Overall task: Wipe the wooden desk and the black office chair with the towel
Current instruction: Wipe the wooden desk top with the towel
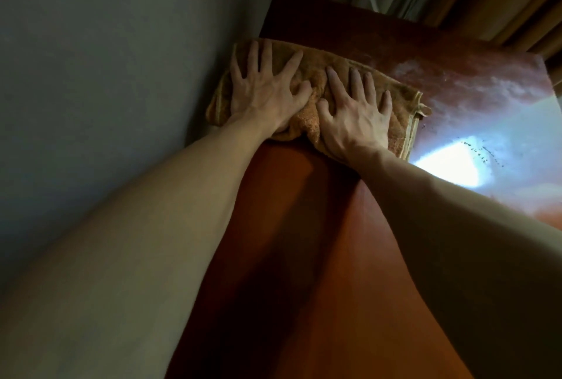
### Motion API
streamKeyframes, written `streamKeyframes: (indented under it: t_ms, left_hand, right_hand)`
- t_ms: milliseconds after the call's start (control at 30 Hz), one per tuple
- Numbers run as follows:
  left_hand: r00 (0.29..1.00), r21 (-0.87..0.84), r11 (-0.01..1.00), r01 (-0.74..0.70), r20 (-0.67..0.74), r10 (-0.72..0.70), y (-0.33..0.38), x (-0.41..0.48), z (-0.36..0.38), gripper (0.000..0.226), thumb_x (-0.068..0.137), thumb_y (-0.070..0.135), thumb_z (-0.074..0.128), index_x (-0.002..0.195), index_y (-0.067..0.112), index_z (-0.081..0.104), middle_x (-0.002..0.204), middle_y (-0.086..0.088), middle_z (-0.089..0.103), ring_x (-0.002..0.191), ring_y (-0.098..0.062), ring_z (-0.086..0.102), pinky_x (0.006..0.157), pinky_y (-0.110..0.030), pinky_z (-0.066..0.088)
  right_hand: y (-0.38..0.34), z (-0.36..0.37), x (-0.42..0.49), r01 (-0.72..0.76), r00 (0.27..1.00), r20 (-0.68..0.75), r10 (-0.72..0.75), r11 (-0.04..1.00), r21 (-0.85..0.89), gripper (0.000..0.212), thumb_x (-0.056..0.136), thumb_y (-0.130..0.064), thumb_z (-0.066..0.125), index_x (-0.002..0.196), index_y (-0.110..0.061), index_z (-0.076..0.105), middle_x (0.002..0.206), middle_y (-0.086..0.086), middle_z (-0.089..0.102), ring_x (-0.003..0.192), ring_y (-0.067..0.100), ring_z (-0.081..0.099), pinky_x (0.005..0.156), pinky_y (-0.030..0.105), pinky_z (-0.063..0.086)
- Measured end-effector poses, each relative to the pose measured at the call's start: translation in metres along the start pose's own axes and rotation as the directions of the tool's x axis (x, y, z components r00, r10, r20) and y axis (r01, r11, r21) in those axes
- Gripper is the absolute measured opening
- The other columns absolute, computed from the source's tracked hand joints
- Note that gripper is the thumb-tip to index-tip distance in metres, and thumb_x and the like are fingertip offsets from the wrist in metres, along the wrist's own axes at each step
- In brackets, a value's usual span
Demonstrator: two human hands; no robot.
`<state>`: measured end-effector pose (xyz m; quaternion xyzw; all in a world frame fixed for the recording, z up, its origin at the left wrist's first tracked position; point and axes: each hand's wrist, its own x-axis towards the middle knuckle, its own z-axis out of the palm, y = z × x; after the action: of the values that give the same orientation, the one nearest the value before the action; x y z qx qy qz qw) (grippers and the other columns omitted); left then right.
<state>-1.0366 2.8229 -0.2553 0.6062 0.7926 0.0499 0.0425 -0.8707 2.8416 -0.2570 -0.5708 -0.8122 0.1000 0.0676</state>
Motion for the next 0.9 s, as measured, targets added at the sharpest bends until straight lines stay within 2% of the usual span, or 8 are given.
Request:
streamKeyframes:
  t_ms: [433,533,900]
  left_hand:
    - [1.000,0.012,1.000,-0.005,-0.005,0.005,-0.002,-0.009,0.002,0.064,0.102,0.065,0.018,0.162,0.044,0.010,0.172,-0.012,0.005,0.159,-0.031,0.000,0.125,-0.060,-0.001]
    - [1.000,0.010,1.000,0.010,-0.009,-0.010,-0.004,-0.017,0.003,0.064,0.102,0.066,0.016,0.162,0.044,0.009,0.172,-0.012,0.004,0.159,-0.031,-0.001,0.125,-0.060,-0.002]
    - [0.996,0.045,0.996,0.083,-0.024,-0.082,0.009,-0.122,0.004,0.065,0.102,0.065,0.017,0.162,0.044,0.007,0.172,-0.012,0.005,0.159,-0.030,0.001,0.125,-0.059,-0.005]
  right_hand:
    - [-0.001,0.001,0.002,0.019,1.000,0.005,-0.019,1.000,-0.002,0.066,0.101,-0.057,0.026,0.163,-0.039,0.015,0.173,0.007,0.007,0.160,0.027,-0.003,0.124,0.062,-0.006]
    - [0.001,0.002,-0.004,0.065,0.998,0.020,-0.065,0.998,-0.021,0.066,0.101,-0.056,0.025,0.164,-0.039,0.011,0.173,0.009,0.003,0.159,0.028,-0.007,0.124,0.062,-0.008]
    - [0.012,0.005,-0.089,0.171,0.985,0.004,-0.170,0.985,-0.024,0.069,0.099,-0.061,0.024,0.163,-0.041,0.011,0.173,0.006,0.005,0.159,0.024,-0.007,0.125,0.058,-0.008]
